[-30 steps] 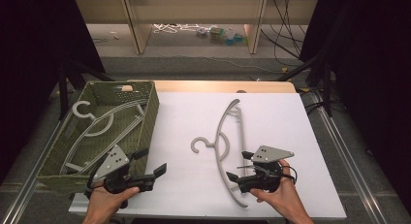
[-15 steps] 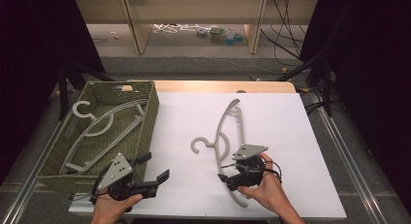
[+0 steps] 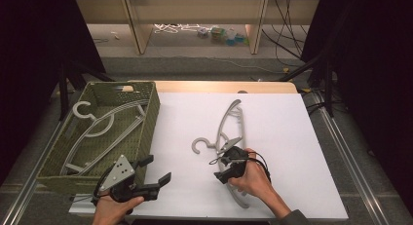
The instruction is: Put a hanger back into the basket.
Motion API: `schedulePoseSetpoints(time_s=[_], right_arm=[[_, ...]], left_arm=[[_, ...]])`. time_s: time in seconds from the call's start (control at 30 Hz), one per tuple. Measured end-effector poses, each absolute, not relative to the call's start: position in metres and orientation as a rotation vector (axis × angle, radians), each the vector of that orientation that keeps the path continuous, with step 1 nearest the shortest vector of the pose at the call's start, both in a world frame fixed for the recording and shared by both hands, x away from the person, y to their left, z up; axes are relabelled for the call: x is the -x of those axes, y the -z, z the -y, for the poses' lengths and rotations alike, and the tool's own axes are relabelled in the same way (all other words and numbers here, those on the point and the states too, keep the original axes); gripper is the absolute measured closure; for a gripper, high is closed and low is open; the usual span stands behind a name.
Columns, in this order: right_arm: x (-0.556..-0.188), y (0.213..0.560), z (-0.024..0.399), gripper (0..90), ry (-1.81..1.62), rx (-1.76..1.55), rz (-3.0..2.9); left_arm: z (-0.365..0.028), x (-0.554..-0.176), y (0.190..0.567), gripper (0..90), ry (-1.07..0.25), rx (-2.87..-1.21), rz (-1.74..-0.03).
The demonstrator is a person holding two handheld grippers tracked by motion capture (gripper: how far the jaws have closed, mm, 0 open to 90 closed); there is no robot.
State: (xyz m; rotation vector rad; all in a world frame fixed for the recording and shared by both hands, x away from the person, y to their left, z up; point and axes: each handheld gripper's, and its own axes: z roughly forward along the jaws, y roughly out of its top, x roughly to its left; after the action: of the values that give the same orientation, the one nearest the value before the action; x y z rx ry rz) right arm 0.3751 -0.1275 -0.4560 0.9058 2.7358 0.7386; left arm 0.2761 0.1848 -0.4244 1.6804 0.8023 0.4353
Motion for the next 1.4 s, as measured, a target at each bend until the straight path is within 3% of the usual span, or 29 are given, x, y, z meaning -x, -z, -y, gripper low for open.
schedulePoseSetpoints(time_s=[0.57, 1.4], right_arm=[[-0.394, 0.465, 0.12, 52.5, -0.63, -0.962, -2.819], [-0.401, 0.463, 0.12, 67.0, -0.574, -0.974, -2.832]], left_arm=[[-0.183, -0.277, 0.426, 16.6, -0.418, -1.684, -0.794], [-0.182, -0.278, 0.427, 16.9, -0.404, -1.698, -0.787]])
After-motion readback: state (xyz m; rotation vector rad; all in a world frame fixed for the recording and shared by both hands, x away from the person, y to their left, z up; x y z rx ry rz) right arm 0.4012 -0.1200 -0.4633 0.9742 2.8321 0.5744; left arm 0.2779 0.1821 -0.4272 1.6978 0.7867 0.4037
